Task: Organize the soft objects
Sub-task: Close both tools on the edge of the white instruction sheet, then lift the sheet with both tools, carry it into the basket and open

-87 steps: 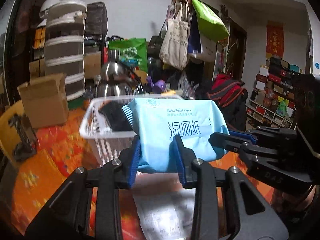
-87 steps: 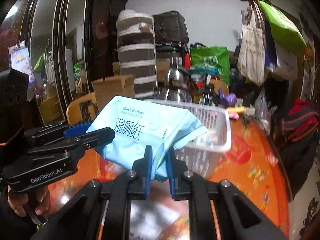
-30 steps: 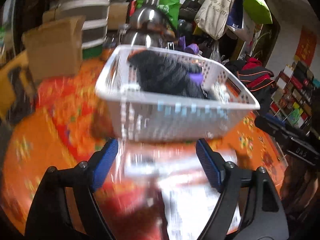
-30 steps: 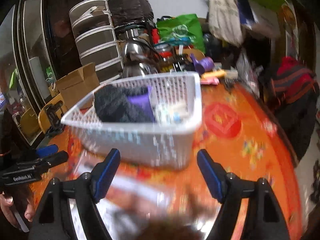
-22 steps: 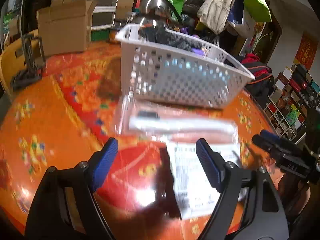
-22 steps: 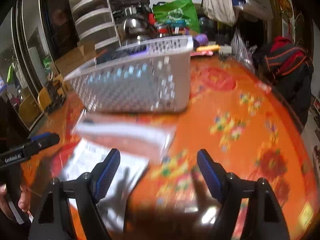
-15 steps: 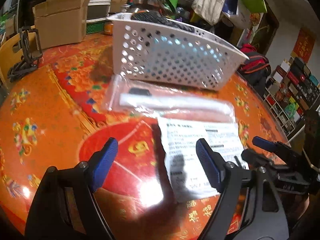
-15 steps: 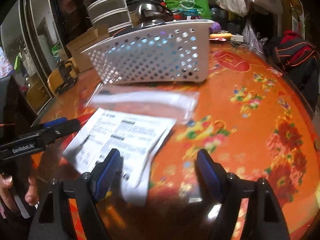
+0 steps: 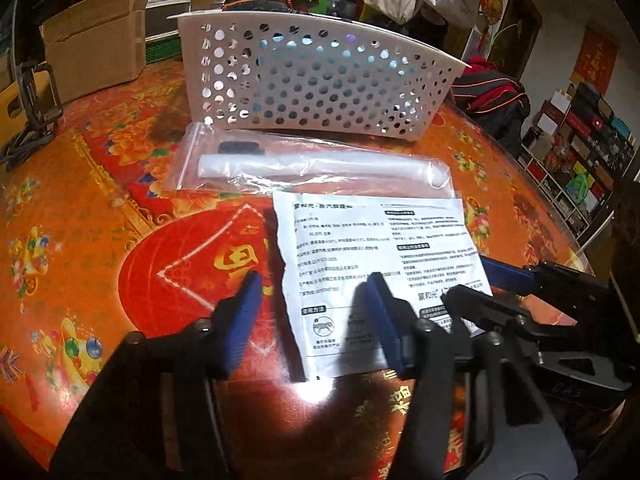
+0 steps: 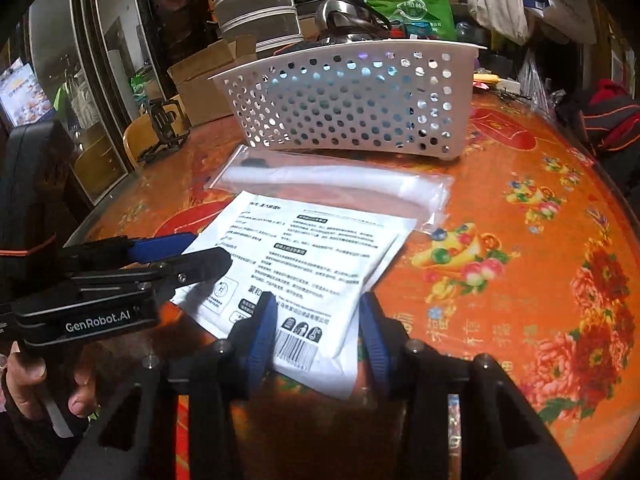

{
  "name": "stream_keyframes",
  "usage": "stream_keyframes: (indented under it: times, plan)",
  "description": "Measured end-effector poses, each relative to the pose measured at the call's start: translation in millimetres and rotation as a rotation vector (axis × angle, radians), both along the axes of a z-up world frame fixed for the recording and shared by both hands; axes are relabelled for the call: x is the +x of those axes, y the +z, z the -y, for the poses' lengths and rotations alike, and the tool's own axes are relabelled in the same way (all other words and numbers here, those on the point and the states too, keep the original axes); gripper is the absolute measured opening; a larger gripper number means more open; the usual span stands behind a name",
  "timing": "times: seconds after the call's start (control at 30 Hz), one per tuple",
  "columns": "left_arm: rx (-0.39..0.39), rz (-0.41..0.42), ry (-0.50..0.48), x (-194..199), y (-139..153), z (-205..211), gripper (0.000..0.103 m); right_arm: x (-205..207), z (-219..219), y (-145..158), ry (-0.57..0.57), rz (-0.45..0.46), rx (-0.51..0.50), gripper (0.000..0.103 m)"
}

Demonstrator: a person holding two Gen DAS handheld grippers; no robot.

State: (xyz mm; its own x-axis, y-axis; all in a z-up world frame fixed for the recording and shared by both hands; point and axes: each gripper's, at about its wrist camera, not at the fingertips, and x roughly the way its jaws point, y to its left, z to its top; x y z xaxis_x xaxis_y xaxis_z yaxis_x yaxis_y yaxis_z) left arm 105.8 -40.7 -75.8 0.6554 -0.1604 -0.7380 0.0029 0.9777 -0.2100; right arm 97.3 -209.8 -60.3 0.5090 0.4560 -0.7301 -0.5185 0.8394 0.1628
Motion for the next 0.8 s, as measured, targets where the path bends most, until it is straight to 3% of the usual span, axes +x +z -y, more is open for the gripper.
stream_keyframes:
  times: [0.13, 0.43, 0.57, 0.8]
  plan:
    - [-0.015, 0.005, -0.027, -2, 0, 4, 0.032, 1, 2, -1, 0.011, -0.002, 0.015, 0.037]
    - [0.014, 0.03, -0.059, -15, 0, 15, 0.031, 0, 0, -1, 0.03, 0.002, 0.025, 0.026]
    - [-0.02, 0.028, -0.054, -18, -1, 10, 0.03, -3, -2, 0, 0.031, 0.027, 0.015, 0.019]
    - [-0.017, 0.092, -0.033, -33, -2, 8, 0.014, -11, 1, 5, 0.04, 0.083, 0.023, 0.009]
